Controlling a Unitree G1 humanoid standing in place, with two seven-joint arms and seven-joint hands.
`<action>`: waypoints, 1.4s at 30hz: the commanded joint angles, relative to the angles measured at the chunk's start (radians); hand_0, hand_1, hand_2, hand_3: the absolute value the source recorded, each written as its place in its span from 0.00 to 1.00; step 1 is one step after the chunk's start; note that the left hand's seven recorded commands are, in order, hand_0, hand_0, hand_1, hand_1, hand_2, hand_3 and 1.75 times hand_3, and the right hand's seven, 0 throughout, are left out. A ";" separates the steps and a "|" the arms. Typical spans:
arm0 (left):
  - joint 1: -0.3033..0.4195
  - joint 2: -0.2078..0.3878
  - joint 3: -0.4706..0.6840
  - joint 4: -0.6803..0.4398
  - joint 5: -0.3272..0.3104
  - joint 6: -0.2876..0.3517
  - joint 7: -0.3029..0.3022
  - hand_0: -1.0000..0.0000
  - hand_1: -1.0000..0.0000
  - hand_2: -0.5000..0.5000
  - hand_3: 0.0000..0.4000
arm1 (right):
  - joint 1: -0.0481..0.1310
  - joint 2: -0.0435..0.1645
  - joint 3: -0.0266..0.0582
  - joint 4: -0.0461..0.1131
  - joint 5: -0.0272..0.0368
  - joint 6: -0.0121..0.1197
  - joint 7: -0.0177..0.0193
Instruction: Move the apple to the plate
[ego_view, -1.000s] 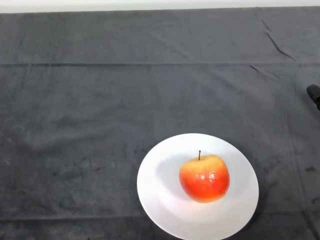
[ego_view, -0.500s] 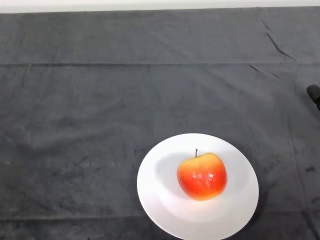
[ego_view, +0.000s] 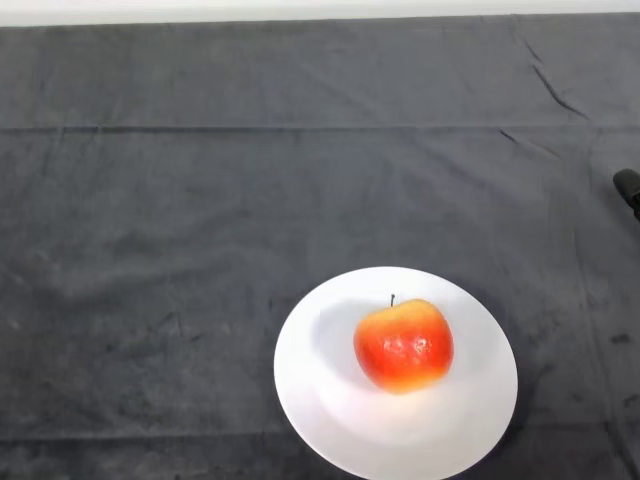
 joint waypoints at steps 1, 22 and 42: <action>0.014 0.000 0.029 0.008 -0.011 -0.011 0.009 1.00 1.00 0.50 0.00 | 0.008 -0.054 -0.0103 0.013 0.0004 -0.008 0.0098; 0.015 -0.003 0.023 -0.007 -0.008 -0.001 0.014 1.00 1.00 0.50 0.00 | 0.008 -0.054 -0.0104 0.012 0.0003 -0.008 0.0098; 0.012 -0.001 0.021 0.003 -0.009 -0.005 0.012 1.00 1.00 0.50 0.00 | 0.008 -0.054 -0.0104 0.012 0.0003 -0.008 0.0097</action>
